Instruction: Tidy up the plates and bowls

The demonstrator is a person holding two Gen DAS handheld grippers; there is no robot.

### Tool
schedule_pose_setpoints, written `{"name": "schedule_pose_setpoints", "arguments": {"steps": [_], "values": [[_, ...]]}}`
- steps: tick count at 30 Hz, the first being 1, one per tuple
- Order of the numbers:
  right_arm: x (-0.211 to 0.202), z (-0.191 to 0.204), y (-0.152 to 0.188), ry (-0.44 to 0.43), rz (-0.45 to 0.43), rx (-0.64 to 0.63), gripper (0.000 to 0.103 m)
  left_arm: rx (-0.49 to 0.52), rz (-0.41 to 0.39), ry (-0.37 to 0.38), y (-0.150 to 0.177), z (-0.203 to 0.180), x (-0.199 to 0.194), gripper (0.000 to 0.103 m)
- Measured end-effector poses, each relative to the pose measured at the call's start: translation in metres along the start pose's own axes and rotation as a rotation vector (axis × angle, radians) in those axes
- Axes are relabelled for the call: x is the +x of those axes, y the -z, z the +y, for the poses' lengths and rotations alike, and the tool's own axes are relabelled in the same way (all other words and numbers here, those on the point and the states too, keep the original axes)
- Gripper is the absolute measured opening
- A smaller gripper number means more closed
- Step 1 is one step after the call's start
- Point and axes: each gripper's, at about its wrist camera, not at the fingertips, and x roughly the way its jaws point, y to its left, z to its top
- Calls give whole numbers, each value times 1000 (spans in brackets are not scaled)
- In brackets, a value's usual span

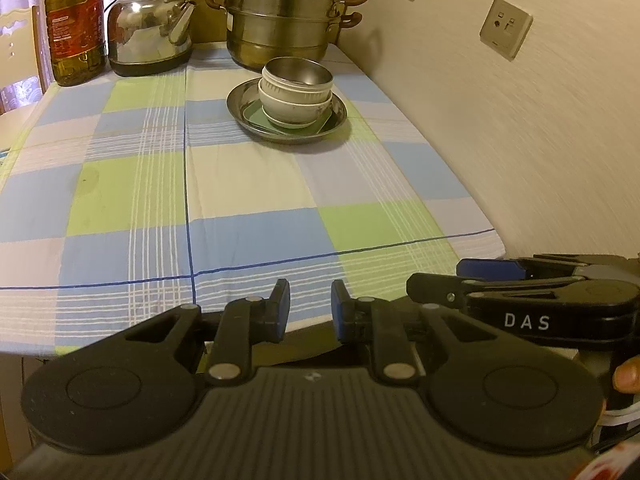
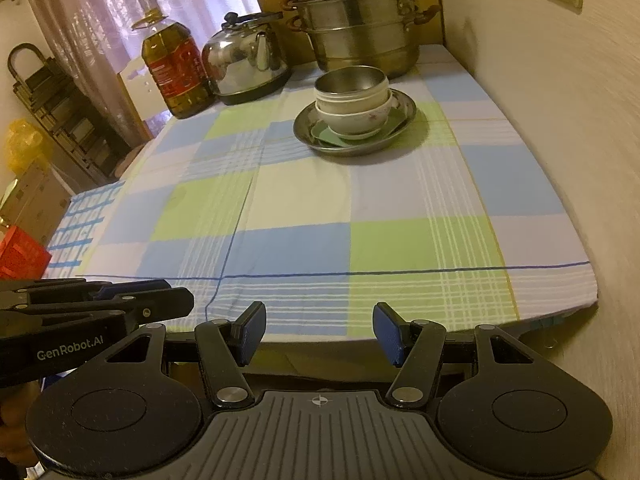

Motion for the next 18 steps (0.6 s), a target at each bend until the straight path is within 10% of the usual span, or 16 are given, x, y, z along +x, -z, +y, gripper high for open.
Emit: {"name": "schedule_pose_setpoints", "arguments": {"steps": [18], "values": [[1,3,-1,2,1,-1,59,5,4,0,0,1,0,19]]}}
